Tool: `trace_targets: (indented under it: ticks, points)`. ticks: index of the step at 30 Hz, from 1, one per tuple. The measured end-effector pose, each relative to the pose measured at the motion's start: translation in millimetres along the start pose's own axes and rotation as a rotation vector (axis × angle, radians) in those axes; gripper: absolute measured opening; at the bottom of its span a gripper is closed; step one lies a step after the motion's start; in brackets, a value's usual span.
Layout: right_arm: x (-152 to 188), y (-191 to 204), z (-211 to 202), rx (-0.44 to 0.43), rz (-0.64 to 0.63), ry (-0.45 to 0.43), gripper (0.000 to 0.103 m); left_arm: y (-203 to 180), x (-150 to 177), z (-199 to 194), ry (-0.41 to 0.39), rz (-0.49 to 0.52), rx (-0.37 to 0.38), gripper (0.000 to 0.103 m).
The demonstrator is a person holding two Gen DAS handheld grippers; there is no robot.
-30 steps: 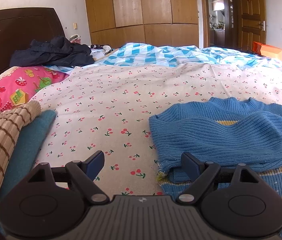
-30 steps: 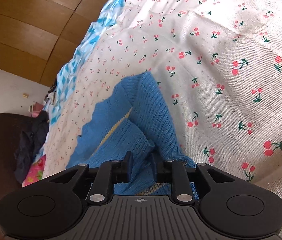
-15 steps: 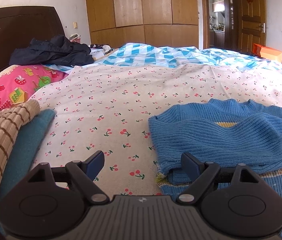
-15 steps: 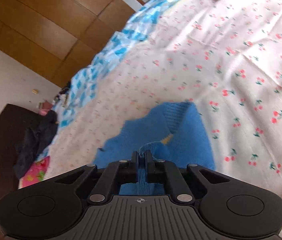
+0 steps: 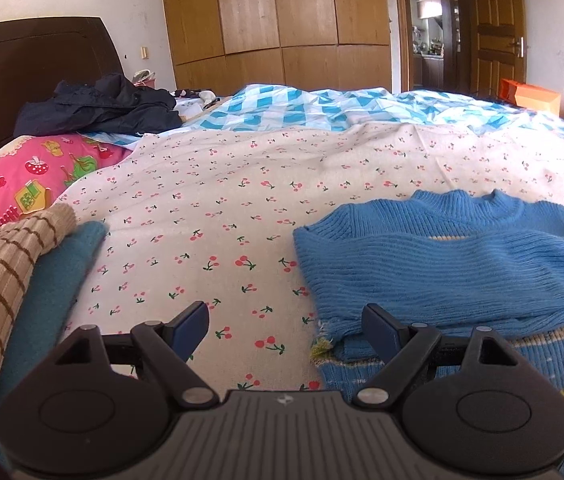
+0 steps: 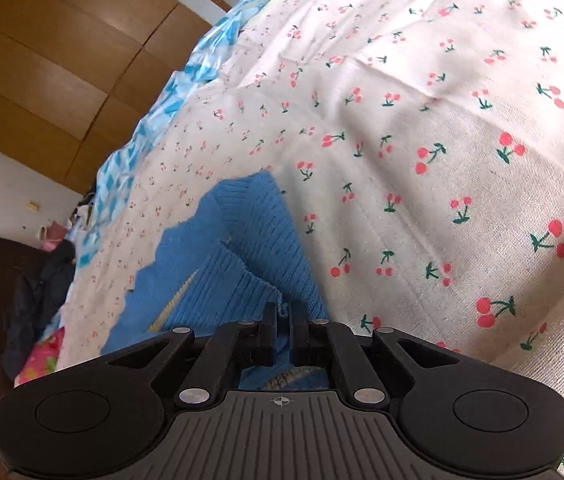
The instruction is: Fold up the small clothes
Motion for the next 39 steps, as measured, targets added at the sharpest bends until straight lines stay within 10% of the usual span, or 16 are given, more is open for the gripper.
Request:
trace_targets:
  ticks: [15, 24, 28, 39]
  points:
    - [-9, 43, -38, 0.072, -0.332, -0.139, 0.014, 6, 0, 1, -0.001, -0.028, -0.021, 0.088]
    - [-17, 69, 34, 0.073, -0.46, -0.022, 0.026, 9, -1, 6, 0.0, -0.037, -0.052, 0.088]
    - [-16, 65, 29, 0.073, -0.467, -0.035, 0.005, 6, -1, 12, 0.01, -0.02, -0.059, 0.088]
    - [-29, 48, 24, 0.099, -0.388, -0.079, 0.0, -1, 5, 26, 0.076, 0.03, -0.098, 0.091]
Point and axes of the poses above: each gripper's, at about its wrist camera, not at the fingertips, and z roughly the way its jaws point, y to its left, x to its underside, the point moved 3 cm from there along z, roughly the way its jaws point, and after that the axes turned 8 degrees about x, right-handed, at the moved point
